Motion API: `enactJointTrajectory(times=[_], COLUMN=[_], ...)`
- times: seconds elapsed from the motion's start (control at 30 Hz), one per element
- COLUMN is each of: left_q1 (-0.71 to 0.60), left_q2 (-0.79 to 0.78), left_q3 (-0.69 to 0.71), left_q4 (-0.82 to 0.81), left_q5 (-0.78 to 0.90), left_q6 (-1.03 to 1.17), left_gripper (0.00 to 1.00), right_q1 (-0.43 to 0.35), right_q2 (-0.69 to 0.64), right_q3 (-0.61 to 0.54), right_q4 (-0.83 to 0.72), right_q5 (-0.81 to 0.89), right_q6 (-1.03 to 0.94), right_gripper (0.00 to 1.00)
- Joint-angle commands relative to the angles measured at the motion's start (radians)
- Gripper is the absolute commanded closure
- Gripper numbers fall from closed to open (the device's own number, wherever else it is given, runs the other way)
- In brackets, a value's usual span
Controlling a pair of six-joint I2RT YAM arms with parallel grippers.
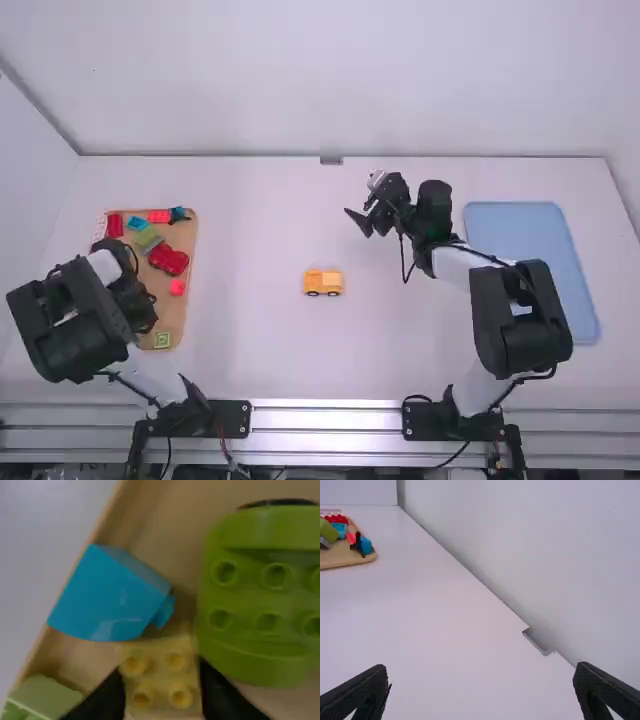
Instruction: Assemble lego blocks to make yellow taxi
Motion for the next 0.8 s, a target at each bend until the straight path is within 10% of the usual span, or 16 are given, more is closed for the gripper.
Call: enactJointTrajectory(times=[0.0, 0.5, 0.77], left_q1=[-0.001, -0.025, -0.258], left_q2=[-0.004, -0.152, -0.198], left_q3=[-0.019, 0.021, 0.022], left_q4=[-0.007, -0.054, 0.129], left_q5=[-0.003, 0.040, 0.080], left_q6=[-0.040, -0.035, 0.213], left_gripper=[0.74, 0.78, 0.82], right_q1=[-0.003, -0.003, -0.003], right_q2=[-0.001, -0.001, -0.001], right_q3=[-0.005, -0.005, -0.005], right_q4=[-0.002, -0.015, -0.020], right_q5=[-0.003, -0.003, -0.003], right_q6=[0.000, 0.001, 0.000], right_gripper=[0.02, 0.02, 0.02])
